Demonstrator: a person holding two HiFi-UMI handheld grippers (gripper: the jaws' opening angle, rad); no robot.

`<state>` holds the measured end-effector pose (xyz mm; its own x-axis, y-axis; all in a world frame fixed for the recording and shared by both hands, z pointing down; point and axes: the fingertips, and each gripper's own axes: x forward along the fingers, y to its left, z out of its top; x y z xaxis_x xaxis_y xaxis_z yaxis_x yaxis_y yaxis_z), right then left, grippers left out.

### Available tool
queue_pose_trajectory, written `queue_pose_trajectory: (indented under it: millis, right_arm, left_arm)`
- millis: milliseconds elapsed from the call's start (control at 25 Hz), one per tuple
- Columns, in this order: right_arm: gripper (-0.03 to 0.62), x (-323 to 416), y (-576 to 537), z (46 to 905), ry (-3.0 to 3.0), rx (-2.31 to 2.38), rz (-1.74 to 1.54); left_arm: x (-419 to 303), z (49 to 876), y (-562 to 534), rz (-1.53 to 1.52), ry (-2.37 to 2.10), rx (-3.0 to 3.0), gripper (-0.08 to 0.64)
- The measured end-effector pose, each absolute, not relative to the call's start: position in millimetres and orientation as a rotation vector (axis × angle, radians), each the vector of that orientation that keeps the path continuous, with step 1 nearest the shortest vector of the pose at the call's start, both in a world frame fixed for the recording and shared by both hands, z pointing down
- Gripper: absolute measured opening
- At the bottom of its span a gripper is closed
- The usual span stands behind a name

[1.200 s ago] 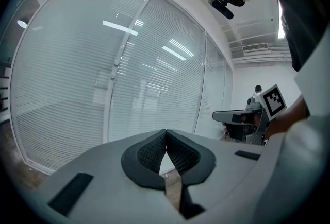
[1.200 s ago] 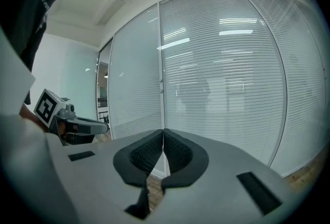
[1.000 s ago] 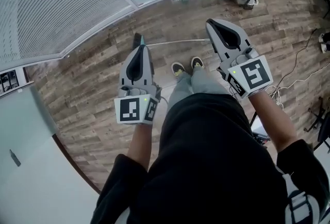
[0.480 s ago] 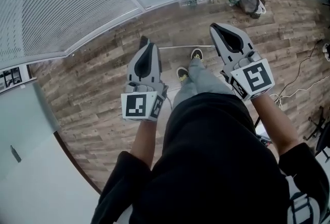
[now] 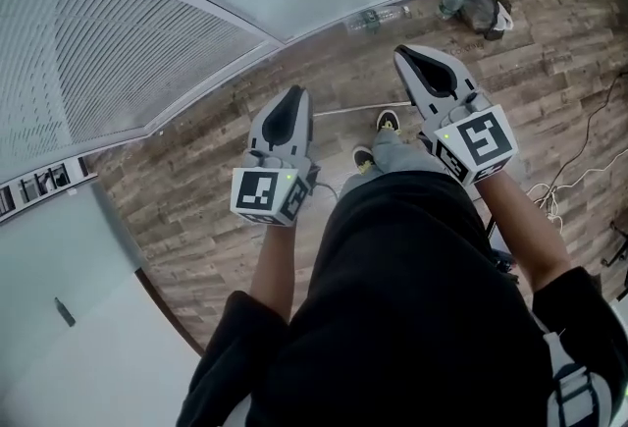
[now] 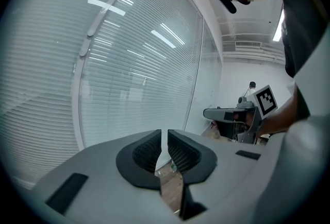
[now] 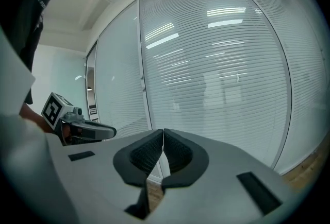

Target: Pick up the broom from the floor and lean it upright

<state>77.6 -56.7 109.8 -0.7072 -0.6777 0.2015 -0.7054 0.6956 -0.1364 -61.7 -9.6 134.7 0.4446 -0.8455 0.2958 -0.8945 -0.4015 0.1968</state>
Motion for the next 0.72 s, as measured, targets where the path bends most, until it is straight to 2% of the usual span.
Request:
queue_pose_trajectory:
  millis: [40,80,120,160,360,400,480,560,720]
  right_arm:
    - [0.018,80,-66,113,-2.775,1.136,0.327]
    - [0.018,81,-74,118,-2.78,1.139,0.354]
    - [0.018,83,-80,124,-2.783,1.141,0.386]
    - [0.018,85,-85,130,-2.784,1.139,0.417]
    - [0.023,85,-107,155,-2.75,1.118,0.477]
    - [0.045,83,-109,162,-2.738,1.115,0.495]
    - [0.234,79,-116,182,-2.705,1.085,0.567]
    - [0.256,79,-127,208,-2.65,1.066,0.646]
    - [0.32,89,-131,270,-2.496,1.03,0.752]
  left_arm:
    - [-59,135,-22,0.231,-1.485,2.394,0.031]
    - [-55,137,-32,0.258,-1.479,2.415,0.073]
    - [-51,139,-41,0.291,-1.469,2.437,0.176]
    - [-47,141,-48,0.327,-1.46,2.46,0.224]
    - [-26,144,-80,0.552,-1.425,2.618,0.272]
    - [-24,148,-83,0.596,-1.402,2.645,0.282]
    - [-21,164,-89,0.678,-1.344,2.681,0.324]
    - [-17,189,-95,0.755,-1.272,2.701,0.362]
    - [-4,248,-96,0.847,-1.068,2.705,0.382]
